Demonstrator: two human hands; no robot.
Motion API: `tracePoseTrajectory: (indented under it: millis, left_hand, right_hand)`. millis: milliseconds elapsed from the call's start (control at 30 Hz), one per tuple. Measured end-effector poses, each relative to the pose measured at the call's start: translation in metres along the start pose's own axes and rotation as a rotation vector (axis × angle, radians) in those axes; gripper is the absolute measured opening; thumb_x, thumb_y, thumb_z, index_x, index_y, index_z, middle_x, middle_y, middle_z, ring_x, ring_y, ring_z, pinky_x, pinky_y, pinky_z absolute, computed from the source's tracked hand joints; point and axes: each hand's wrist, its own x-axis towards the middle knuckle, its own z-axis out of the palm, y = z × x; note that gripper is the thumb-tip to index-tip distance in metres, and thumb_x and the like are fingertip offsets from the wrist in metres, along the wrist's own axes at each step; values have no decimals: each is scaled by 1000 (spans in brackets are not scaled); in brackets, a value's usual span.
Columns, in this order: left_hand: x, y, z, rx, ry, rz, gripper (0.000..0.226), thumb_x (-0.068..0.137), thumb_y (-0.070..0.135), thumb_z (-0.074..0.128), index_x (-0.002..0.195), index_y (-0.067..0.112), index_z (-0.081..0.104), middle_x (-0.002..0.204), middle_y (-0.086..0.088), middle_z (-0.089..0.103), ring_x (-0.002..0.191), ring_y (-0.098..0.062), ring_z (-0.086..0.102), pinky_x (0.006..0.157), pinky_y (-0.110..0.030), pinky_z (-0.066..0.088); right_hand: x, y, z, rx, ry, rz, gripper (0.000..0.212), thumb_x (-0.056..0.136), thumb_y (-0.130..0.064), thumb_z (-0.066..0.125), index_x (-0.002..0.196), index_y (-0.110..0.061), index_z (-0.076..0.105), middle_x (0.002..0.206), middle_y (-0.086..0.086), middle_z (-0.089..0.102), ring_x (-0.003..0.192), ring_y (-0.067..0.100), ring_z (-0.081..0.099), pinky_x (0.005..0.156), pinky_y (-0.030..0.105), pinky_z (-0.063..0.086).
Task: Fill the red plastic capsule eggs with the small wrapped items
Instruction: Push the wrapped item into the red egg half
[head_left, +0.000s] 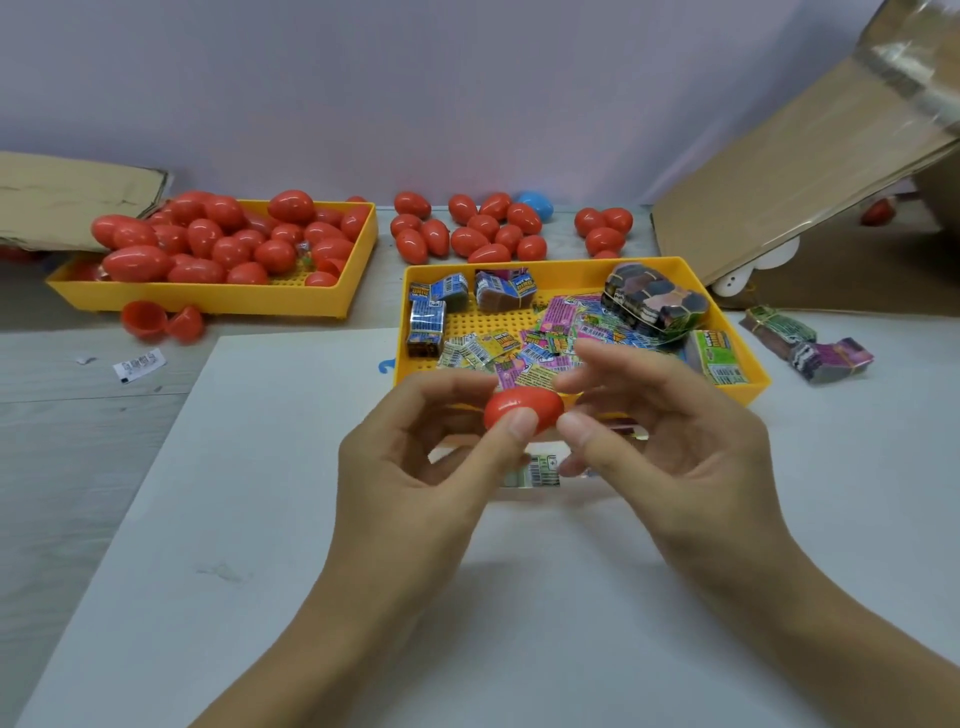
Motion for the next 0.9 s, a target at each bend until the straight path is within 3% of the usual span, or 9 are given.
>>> tracePoseTrajectory:
  millis: [100, 200, 367, 433, 533, 600, 667, 733, 900]
  left_hand:
    - [1, -3, -2, -54, -27, 25, 36, 71, 11, 80, 105, 18, 70, 99, -2, 73, 91, -19, 73, 74, -22, 58]
    - [1, -4, -2, -36, -91, 90, 44, 73, 3, 79, 114, 15, 69, 109, -11, 69, 101, -25, 71, 85, -26, 57]
    - [2, -6, -2, -9, -116, 153, 38, 75, 2, 77, 111, 13, 71, 111, -7, 68, 108, -27, 69, 90, -30, 57]
    - [4, -4, -5, -32, -79, 132, 34, 75, 4, 77, 108, 12, 71, 108, -5, 74, 105, -21, 71, 86, -25, 58]
    - [8, -4, -7, -89, 18, 112, 30, 76, 6, 78, 104, 11, 69, 103, -1, 77, 99, -17, 74, 80, -19, 57]
    - [9, -4, -6, -105, 73, 114, 29, 75, 6, 80, 101, 13, 68, 101, 1, 77, 95, -16, 74, 77, -19, 57]
    - [9, -3, -6, -83, 128, 129, 32, 73, 6, 83, 98, 17, 66, 97, 7, 76, 90, -14, 75, 75, -19, 57]
    - [10, -4, -7, -59, 151, 142, 35, 73, 7, 84, 100, 21, 65, 98, 9, 73, 90, -15, 74, 74, -19, 57]
    - [7, -5, -6, 21, 107, 182, 28, 77, 7, 76, 97, 23, 64, 97, 14, 71, 92, -14, 73, 77, -19, 57]
  right_hand:
    - [1, -2, -1, 26, 63, 97, 27, 80, -18, 71, 107, -20, 73, 80, 0, 65, 63, 15, 62, 50, 26, 53]
    - [0, -3, -1, -20, 36, 116, 14, 81, -25, 71, 92, -18, 77, 64, 3, 67, 51, 15, 59, 42, 25, 48]
    - [2, -7, -6, -97, -16, 85, 14, 84, -22, 71, 95, -15, 76, 64, -1, 66, 51, 11, 59, 43, 21, 46]
    - [8, -11, -20, -272, -20, 49, 9, 87, -18, 70, 93, -17, 77, 62, -3, 63, 52, 7, 55, 48, 18, 43]
    - [12, -13, -38, -593, -65, 3, 15, 88, -10, 71, 90, -24, 77, 60, 0, 61, 55, 15, 53, 50, 21, 40]
    - [8, -11, -35, -756, -226, -29, 15, 87, -23, 69, 100, -27, 77, 62, -13, 57, 59, 6, 51, 55, 13, 35]
    - [1, -5, -27, -975, -457, 28, 37, 88, -52, 59, 122, -39, 66, 72, -23, 49, 72, 0, 47, 63, 19, 38]
    - [0, -4, -23, -1089, -525, 64, 47, 88, -67, 51, 129, -47, 58, 78, -26, 49, 81, -1, 47, 69, 29, 45]
    - [-3, -8, -15, -934, -474, -46, 22, 87, -45, 64, 95, -30, 79, 76, -16, 72, 70, 6, 62, 61, 34, 50]
